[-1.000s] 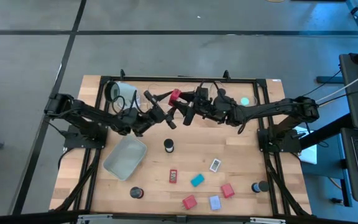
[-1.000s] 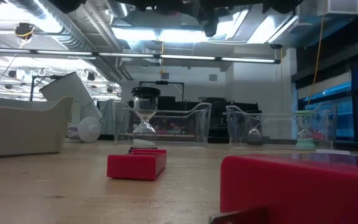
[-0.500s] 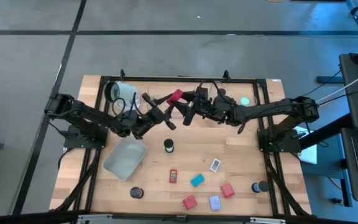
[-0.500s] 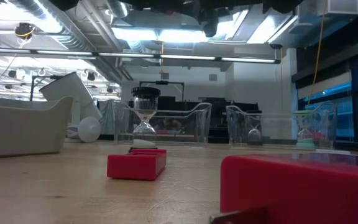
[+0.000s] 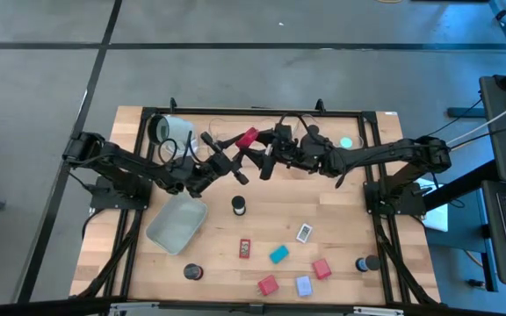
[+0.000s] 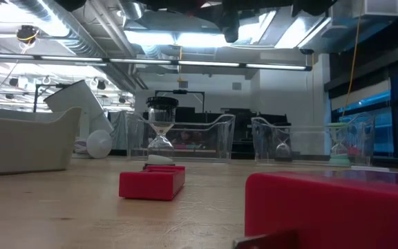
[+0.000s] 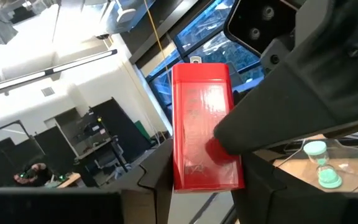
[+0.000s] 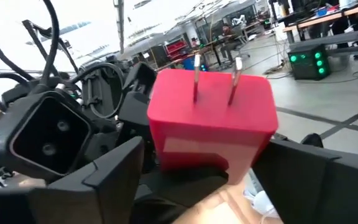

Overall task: Pick & Place Office items
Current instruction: Put the top right red charger adapter into the left transparent bin, then put the white digital clock into the gray bin

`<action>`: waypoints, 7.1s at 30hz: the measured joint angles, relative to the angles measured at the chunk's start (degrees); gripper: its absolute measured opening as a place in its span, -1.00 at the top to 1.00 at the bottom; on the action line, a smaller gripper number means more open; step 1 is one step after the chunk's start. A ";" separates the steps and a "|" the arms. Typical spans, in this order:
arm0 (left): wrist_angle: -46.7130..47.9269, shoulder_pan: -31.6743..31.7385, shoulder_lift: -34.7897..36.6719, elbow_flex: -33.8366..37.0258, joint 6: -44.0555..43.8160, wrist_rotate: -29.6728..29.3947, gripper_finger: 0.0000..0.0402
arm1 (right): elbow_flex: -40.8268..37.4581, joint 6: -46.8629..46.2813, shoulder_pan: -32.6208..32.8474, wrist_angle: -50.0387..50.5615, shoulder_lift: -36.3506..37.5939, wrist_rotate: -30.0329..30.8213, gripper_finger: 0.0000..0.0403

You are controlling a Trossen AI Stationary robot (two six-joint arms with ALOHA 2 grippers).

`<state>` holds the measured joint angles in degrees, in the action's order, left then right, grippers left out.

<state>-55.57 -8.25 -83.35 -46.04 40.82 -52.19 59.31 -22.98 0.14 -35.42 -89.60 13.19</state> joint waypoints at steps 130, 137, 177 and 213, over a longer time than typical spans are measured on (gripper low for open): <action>62.71 7.43 1.36 -13.86 -46.00 47.23 0.02 | 0.04 15.87 22.57 82.53 15.94 -8.24 -0.84; 62.71 0.99 1.36 -13.86 -48.99 43.50 0.02 | 0.04 23.54 24.74 82.58 5.95 -11.15 -0.84; 62.66 -6.78 1.31 -13.86 -52.67 29.23 0.02 | 0.02 32.26 29.87 70.71 -12.31 -12.62 -0.02; 62.66 -6.78 1.29 -13.86 -50.53 29.29 0.03 | -3.43 41.40 26.59 69.63 -12.11 -14.38 -0.23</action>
<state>7.09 -15.03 -82.06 -59.90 -9.72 -22.90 55.88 18.41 26.73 34.21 -101.71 -1.19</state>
